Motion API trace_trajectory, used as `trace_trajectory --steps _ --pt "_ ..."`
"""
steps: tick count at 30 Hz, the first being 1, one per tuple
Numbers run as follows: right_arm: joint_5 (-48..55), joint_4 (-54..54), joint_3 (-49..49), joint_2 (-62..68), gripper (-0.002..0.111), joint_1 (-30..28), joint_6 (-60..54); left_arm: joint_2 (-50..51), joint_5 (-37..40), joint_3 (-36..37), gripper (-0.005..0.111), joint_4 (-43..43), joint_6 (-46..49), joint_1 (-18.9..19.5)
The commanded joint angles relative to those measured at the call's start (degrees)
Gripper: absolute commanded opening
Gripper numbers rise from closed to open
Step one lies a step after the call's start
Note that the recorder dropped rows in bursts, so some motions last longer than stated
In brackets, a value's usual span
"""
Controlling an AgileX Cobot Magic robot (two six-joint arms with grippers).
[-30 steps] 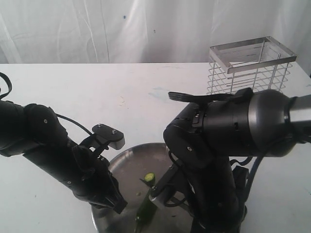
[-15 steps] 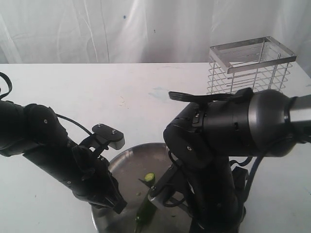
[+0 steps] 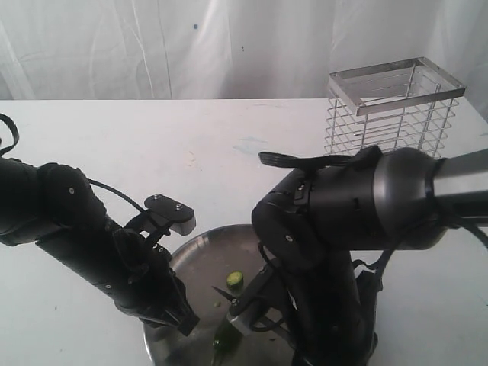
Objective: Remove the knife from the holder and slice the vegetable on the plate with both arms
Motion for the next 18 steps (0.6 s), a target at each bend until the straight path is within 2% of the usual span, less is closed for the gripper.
trace_trajectory --steps 1,11,18 --pt "-0.2 0.0 0.2 2.0 0.0 -0.1 -0.5 -0.5 0.9 0.5 0.031 -0.3 -0.3 -0.3" --pt "-0.4 -0.7 0.2 2.3 0.0 -0.1 -0.5 -1.0 -0.4 0.5 0.031 -0.9 -0.8 -0.3" --pt "-0.4 -0.7 0.2 2.3 0.0 -0.1 -0.5 -6.6 -2.0 0.5 0.031 -0.9 -0.8 -0.3"
